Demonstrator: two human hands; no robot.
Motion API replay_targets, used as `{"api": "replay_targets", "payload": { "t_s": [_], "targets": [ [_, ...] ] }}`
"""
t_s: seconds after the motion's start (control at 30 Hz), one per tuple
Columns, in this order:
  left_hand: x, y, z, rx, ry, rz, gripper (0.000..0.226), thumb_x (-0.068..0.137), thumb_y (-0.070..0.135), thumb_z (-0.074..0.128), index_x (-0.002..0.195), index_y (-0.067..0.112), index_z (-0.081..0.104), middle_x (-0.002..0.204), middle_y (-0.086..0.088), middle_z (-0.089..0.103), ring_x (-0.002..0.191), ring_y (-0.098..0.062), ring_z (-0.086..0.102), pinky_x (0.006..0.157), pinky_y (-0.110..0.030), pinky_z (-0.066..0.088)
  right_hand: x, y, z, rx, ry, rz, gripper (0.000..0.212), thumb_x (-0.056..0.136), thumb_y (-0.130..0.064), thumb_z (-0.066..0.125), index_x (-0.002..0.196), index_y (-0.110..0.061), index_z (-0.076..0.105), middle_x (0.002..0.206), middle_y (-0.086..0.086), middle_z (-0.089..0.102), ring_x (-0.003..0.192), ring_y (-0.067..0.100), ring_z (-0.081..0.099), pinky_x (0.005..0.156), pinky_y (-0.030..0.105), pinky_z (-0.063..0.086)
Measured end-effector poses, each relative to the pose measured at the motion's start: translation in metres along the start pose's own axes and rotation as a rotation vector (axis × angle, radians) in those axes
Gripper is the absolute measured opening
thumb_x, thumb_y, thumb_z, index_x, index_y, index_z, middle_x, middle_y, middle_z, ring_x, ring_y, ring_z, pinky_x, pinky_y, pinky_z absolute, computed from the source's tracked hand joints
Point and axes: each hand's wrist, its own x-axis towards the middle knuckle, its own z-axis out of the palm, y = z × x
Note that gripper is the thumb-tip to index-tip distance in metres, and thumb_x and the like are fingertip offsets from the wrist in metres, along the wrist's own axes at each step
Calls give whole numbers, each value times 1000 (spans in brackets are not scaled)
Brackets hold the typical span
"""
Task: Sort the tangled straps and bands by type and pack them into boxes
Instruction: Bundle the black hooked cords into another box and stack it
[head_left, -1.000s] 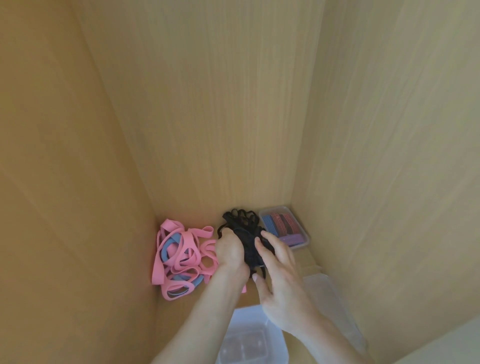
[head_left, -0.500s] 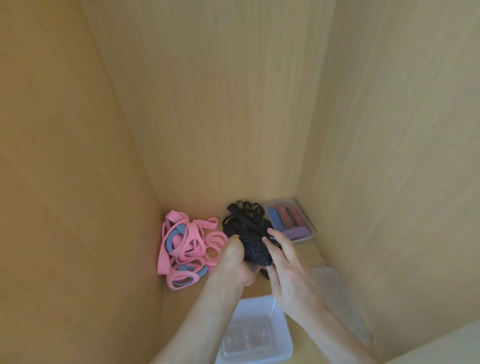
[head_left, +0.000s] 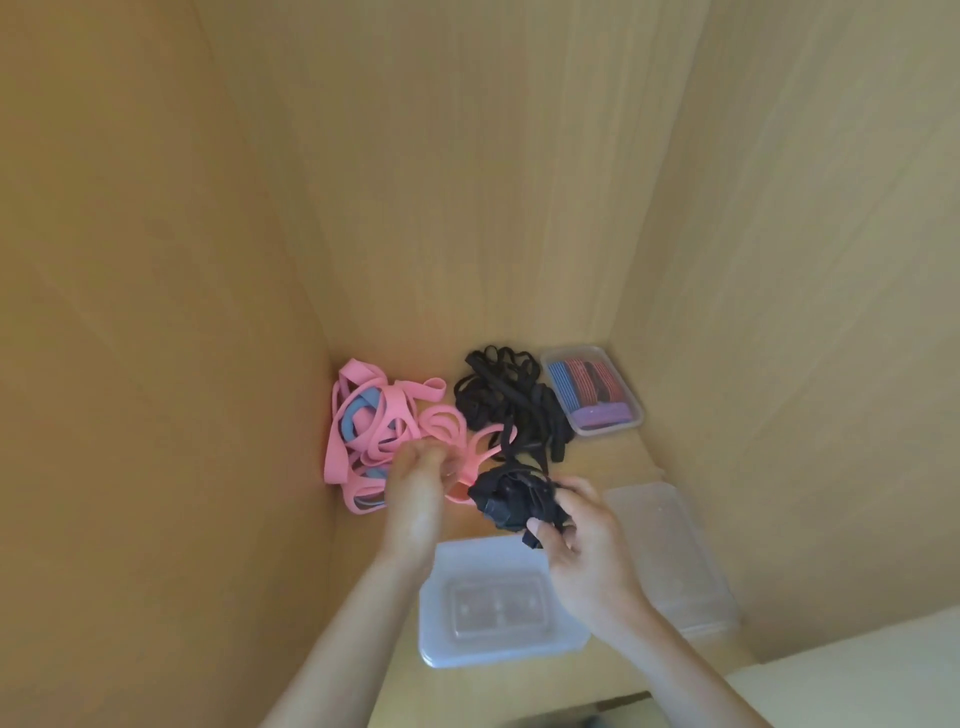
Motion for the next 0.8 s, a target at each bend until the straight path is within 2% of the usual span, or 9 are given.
{"api": "replay_targets", "payload": {
  "t_s": [0.07,0.17,0.27,0.33,0.43,0.53,0.67,0.73,0.8],
  "targets": [
    [-9,-14,-20,213,-2,214,12,93,-5,51,94,5,59,99,-9,69,96,-13,63,89,-28,47,-7,3,3,-3,-34,58,25,91,-3,64,103,-25,68,118,-22,51,81,20,69,78,47,59],
    [-28,-41,-44,343,-80,272,33,87,-16,47,95,15,58,99,4,65,93,1,61,82,-16,43,-16,2,9,-16,-65,105,20,90,-3,67,101,-20,69,111,-23,51,88,18,66,79,43,59],
    [-44,-66,-65,493,-160,343,35,83,5,56,108,29,54,120,10,58,119,-4,53,99,-22,42,-25,-2,15,-78,-102,135,15,89,-5,69,94,-19,68,107,-16,53,88,15,65,78,38,59],
    [-48,-79,-75,606,-276,474,46,81,19,66,120,35,47,140,17,46,138,-6,39,110,-19,31,-30,-4,20,-135,-144,169,16,88,-8,71,87,-23,67,104,-13,55,88,11,64,80,34,58],
    [-48,-92,-85,744,-412,570,88,68,49,88,137,43,35,155,26,22,151,-7,17,113,-16,23,-35,-1,26,-227,-201,214,5,88,-12,72,85,-12,67,98,-8,54,84,9,60,81,28,54],
    [-48,-107,-89,848,-410,562,121,53,66,88,149,45,18,158,31,6,153,-4,6,114,-19,19,-37,3,33,-266,-207,258,8,90,-16,70,84,-12,66,96,-9,53,80,7,58,74,15,47],
    [-52,-112,-86,756,-373,488,115,58,68,86,144,58,11,154,39,10,150,5,11,107,0,18,-37,-1,46,-331,-167,342,15,92,-24,69,81,-15,65,91,-7,56,73,7,56,59,10,45],
    [-53,-113,-85,754,-385,515,106,63,66,84,142,59,13,153,42,9,151,4,7,107,0,18,-38,-4,51,-424,-197,360,20,91,-31,69,78,-16,65,80,-7,63,69,11,60,56,18,49],
    [-54,-111,-84,797,-401,514,100,68,65,81,141,60,12,155,40,0,151,3,2,111,-8,19,-41,-9,53,-526,-275,353,24,91,-40,66,82,-17,69,79,-6,68,74,16,64,66,32,56]
  ]
}}
